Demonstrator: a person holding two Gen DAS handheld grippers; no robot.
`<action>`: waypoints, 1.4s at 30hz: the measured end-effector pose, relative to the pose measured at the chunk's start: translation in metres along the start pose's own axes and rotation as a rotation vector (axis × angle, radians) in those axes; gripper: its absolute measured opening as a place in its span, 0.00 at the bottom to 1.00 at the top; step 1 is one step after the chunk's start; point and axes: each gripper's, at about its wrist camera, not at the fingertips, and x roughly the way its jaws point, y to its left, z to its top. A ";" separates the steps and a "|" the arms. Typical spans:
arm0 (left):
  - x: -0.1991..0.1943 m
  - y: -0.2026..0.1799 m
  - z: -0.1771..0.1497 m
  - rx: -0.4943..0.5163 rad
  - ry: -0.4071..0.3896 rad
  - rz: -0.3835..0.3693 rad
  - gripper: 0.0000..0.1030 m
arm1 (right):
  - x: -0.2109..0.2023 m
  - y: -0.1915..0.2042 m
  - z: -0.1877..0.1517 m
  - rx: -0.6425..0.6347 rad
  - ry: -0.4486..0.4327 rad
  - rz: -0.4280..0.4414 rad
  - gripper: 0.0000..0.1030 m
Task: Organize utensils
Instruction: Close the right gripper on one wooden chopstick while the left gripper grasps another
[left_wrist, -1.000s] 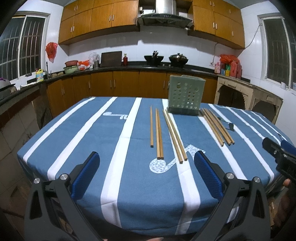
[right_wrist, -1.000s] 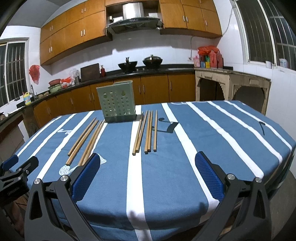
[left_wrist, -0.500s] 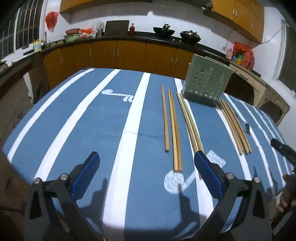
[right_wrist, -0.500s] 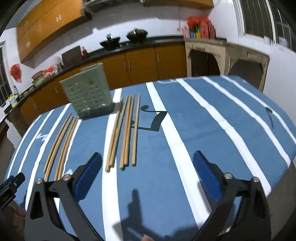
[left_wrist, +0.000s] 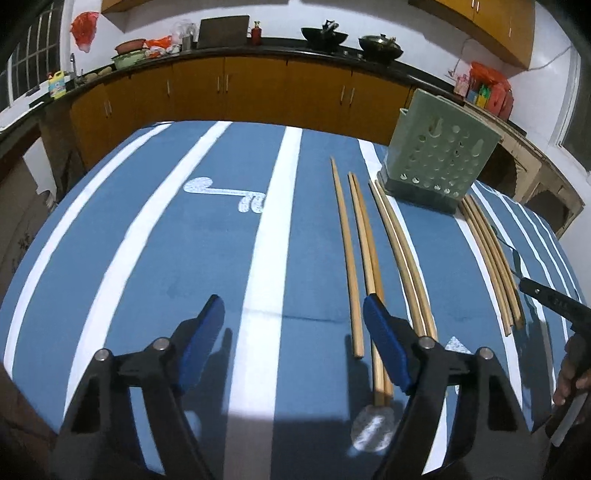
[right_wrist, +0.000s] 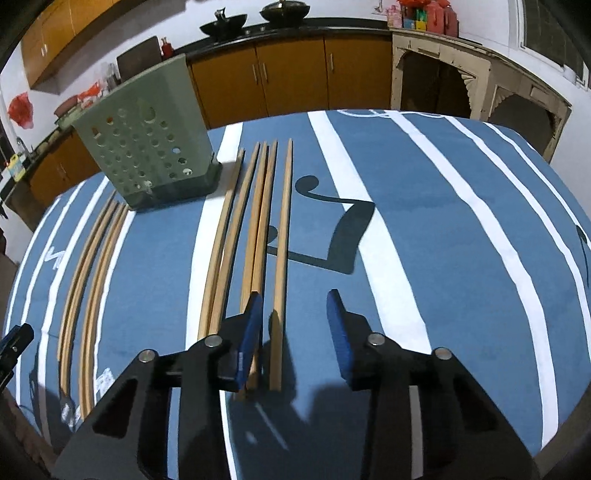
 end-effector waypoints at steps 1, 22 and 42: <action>0.002 -0.001 0.001 0.004 0.007 -0.004 0.67 | 0.005 0.000 0.003 -0.005 0.008 -0.005 0.33; 0.043 -0.025 0.018 0.082 0.131 -0.105 0.35 | 0.000 -0.041 0.004 0.066 -0.036 -0.025 0.12; 0.052 -0.038 0.020 0.155 0.121 -0.070 0.08 | 0.010 -0.034 0.004 0.000 -0.026 -0.085 0.17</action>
